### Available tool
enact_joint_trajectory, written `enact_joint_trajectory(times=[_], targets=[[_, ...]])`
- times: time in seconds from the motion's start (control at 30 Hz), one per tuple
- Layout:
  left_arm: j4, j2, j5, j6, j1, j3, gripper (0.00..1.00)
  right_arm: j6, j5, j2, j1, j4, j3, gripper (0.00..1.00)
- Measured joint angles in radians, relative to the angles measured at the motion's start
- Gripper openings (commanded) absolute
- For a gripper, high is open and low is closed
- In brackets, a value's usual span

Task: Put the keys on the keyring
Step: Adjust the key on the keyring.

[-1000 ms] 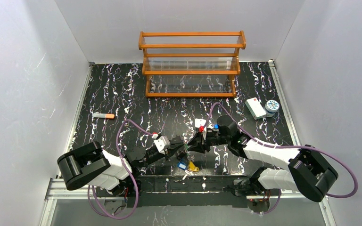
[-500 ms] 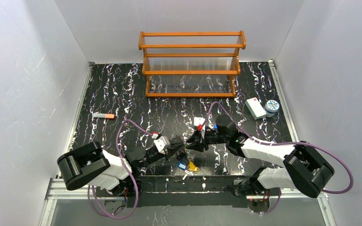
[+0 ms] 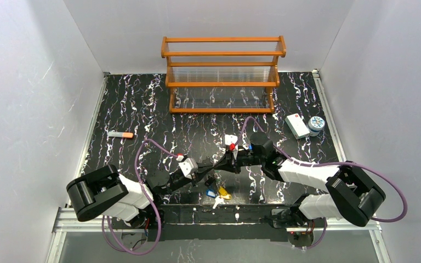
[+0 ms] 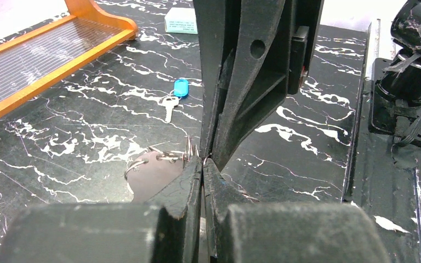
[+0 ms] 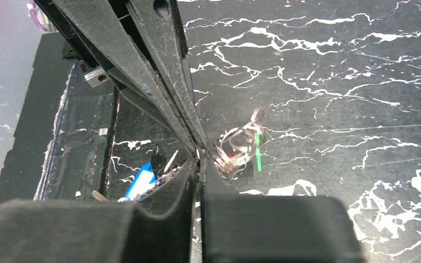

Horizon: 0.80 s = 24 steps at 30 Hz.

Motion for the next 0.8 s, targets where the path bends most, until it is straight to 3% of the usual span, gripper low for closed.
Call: enact_joint_trajectory(times=[0.17, 0.3, 0.37, 0.6, 0.8], targets=[[-0.004, 0.000, -0.002, 0.000, 0.004, -0.002, 0.00, -0.001, -0.011, 0.015, -0.002, -0.002, 0.007, 0.01], [-0.003, -0.006, -0.015, 0.004, 0.004, -0.006, 0.28, -0.030, -0.011, 0.015, -0.001, -0.055, 0.031, 0.01], [0.000, -0.016, -0.024, 0.011, 0.005, -0.009, 0.33, -0.057, 0.003, 0.014, 0.000, -0.109, 0.051, 0.01], [-0.008, -0.113, -0.023, 0.071, 0.005, -0.008, 0.37, -0.187, 0.094, 0.032, 0.000, -0.414, 0.174, 0.01], [-0.116, -0.163, -0.008, 0.144, 0.005, 0.003, 0.38, -0.268, 0.166, 0.079, -0.001, -0.632, 0.283, 0.01]])
